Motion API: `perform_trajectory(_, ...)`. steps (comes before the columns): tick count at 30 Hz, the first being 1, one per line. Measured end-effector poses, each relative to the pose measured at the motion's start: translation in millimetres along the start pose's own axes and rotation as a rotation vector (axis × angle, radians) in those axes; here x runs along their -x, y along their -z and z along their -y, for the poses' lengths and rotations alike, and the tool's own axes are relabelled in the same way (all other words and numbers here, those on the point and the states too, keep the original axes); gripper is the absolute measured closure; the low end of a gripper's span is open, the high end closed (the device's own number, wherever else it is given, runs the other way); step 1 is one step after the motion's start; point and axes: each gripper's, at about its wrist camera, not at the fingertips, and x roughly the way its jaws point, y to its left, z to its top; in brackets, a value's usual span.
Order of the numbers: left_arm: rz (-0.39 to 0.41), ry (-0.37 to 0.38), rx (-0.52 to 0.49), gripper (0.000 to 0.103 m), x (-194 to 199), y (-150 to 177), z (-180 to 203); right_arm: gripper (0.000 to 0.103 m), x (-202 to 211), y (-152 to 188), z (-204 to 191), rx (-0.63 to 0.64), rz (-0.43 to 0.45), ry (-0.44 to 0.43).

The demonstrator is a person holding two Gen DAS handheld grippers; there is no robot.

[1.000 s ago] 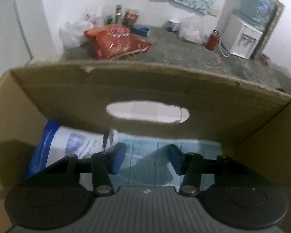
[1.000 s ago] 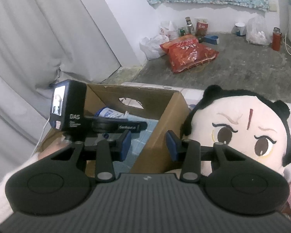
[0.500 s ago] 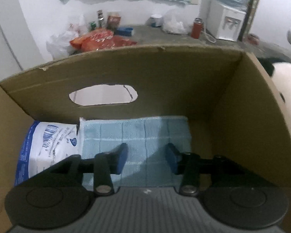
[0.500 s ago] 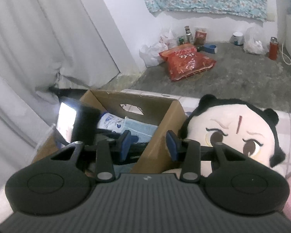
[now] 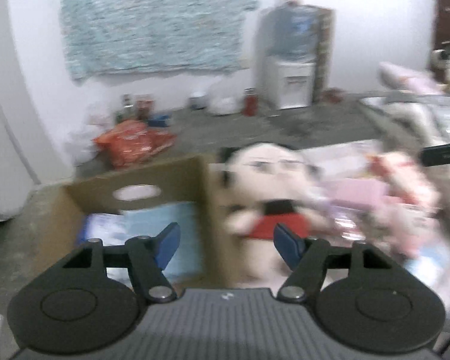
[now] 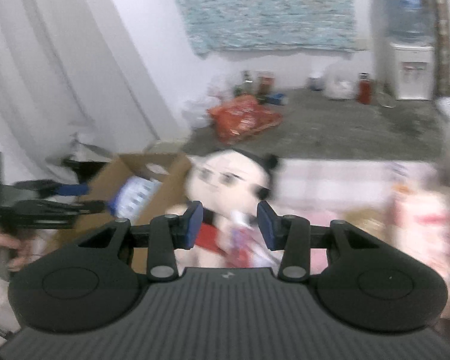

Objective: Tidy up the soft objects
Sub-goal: 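Grasp the red toothpaste tube with the left gripper while the right grasps the pink bunny plush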

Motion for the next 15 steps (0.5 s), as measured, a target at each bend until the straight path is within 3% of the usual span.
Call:
perform_trajectory(3,0.009,0.117,0.009,0.033,10,16,48,0.062,31,28,36,0.027,-0.017,0.051)
perform_trajectory(6,0.012,0.207,0.039,0.033,-5,30,86,0.06,40,59,65,0.042,-0.035,0.064)
perform_trajectory(10,0.0,0.216,0.057,0.033,-40,41,135,0.051,28,91,92,0.061,-0.051,0.045)
perform_trajectory(15,-0.048,0.294,0.067,0.033,-77,60,168,0.043,5,114,91,0.118,-0.083,0.017)
